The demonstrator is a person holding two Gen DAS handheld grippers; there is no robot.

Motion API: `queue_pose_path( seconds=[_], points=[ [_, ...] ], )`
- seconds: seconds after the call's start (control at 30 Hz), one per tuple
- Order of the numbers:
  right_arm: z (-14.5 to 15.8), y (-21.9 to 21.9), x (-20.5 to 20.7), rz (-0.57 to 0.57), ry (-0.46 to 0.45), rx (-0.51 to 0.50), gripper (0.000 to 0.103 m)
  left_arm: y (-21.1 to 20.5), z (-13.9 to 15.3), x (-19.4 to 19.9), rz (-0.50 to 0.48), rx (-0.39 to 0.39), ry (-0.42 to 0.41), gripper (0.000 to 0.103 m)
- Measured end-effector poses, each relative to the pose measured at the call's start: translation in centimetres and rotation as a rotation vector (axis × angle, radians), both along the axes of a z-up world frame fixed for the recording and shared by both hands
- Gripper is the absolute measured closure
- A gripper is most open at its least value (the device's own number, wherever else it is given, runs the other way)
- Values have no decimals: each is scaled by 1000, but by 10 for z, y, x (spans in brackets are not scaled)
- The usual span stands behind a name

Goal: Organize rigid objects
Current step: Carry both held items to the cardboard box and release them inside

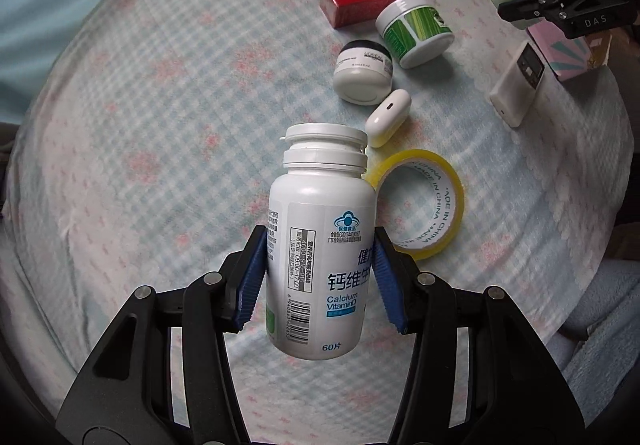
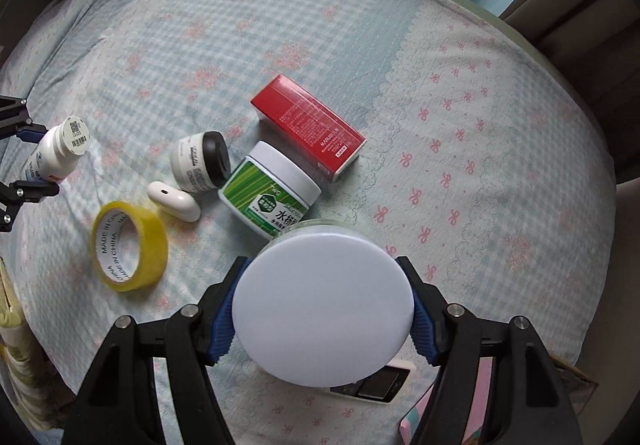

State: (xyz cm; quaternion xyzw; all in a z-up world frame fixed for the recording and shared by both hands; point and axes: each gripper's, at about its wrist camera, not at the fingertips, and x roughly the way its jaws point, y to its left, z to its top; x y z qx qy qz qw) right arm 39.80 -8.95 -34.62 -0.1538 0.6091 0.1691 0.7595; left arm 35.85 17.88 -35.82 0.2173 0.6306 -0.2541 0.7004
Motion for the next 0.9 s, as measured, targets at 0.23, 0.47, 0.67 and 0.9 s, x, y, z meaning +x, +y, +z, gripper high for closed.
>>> queue_pose_path(
  seconds=[0.23, 0.47, 0.67, 0.9],
  points=[
    [80, 0, -63, -89, -36, 114, 36, -26, 72, -38, 14, -83, -64, 56],
    [137, -45, -118, -140, -67, 226, 36, -92, 146, -76, 22, -155, -143, 56],
    [162, -124, -159, -159, -102, 212, 36, -183, 179, -105, 38, -250, -147, 56],
    [167, -239, -195, -250, -111, 165, 36, -316, 184, -130, -14, -341, -138, 56]
  ],
)
